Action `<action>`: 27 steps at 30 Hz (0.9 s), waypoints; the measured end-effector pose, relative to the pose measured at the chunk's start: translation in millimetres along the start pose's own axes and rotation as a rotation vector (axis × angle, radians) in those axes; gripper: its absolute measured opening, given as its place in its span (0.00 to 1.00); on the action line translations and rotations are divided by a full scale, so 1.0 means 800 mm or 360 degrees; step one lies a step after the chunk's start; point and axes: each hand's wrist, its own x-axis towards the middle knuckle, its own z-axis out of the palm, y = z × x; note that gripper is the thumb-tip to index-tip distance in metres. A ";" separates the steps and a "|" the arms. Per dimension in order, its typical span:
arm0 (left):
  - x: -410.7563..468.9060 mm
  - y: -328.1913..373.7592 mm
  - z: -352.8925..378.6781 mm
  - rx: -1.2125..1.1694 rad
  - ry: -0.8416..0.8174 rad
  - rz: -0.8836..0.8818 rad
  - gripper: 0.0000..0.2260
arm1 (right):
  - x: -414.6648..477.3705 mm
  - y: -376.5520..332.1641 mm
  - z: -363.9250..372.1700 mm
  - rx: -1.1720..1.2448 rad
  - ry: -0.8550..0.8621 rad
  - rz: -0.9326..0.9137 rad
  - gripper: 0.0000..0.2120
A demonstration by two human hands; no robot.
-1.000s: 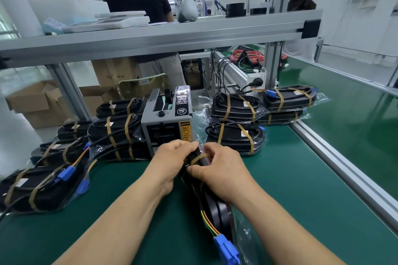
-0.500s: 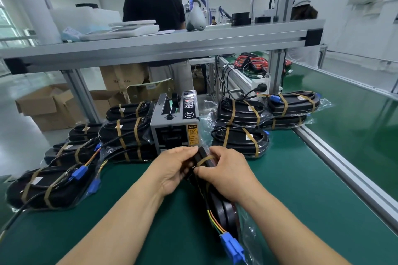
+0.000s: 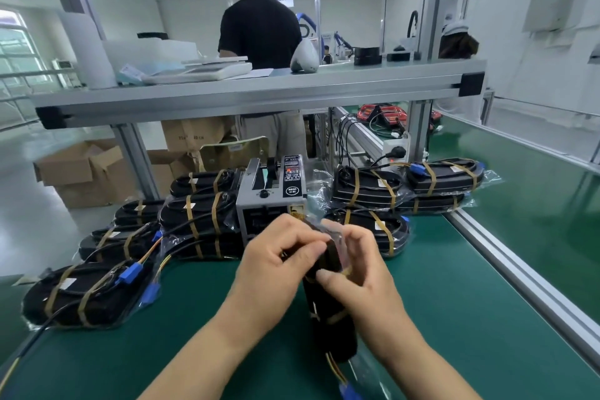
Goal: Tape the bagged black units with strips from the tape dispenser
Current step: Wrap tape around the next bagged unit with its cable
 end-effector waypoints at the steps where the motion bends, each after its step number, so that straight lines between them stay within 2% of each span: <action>1: -0.008 0.004 0.002 0.0040 -0.0046 0.0091 0.07 | -0.004 -0.002 -0.001 0.0069 0.0034 0.0055 0.24; 3: -0.020 0.010 0.008 0.0110 -0.0111 0.0232 0.09 | -0.009 -0.007 -0.005 0.0083 0.0139 0.0109 0.28; 5: -0.028 0.017 0.011 0.0175 -0.0116 0.0288 0.09 | -0.015 -0.017 -0.006 -0.0060 0.0217 0.0108 0.30; 9: -0.042 0.024 0.014 0.0225 -0.0072 0.0378 0.07 | -0.023 -0.029 -0.006 -0.0188 0.0405 0.0174 0.23; 11: -0.049 0.028 0.018 0.0251 -0.0077 0.0436 0.08 | -0.020 -0.034 -0.007 -0.0250 0.0477 0.0164 0.10; 12: -0.052 0.028 0.020 0.0283 -0.0067 0.0467 0.08 | -0.018 -0.036 -0.007 -0.0283 0.0495 0.0145 0.08; 16: -0.053 0.029 0.021 0.0318 -0.0024 0.0491 0.09 | -0.018 -0.036 -0.005 -0.0191 0.0566 0.0161 0.28; 19: -0.054 0.025 0.017 0.0214 -0.0012 0.0484 0.08 | -0.022 -0.037 0.001 -0.0152 0.0600 0.0152 0.26; 20: -0.051 0.021 0.014 0.0118 0.0073 0.0359 0.08 | -0.024 -0.038 0.003 -0.0204 0.0591 0.0139 0.21; 22: -0.035 0.005 0.005 -0.0131 0.0447 -0.0184 0.07 | -0.024 -0.038 0.003 -0.0324 0.0568 0.0148 0.09; 24: -0.005 -0.031 -0.007 -0.0391 0.0775 -0.0882 0.06 | -0.024 -0.037 0.001 -0.0354 0.0556 0.0163 0.12; 26: 0.027 -0.075 -0.019 -0.0651 0.0868 -0.1447 0.05 | -0.024 -0.035 0.000 -0.0363 0.0567 0.0180 0.15; 27: 0.040 -0.092 -0.022 -0.0755 0.0891 -0.1635 0.05 | -0.024 -0.035 0.000 -0.0362 0.0569 0.0183 0.15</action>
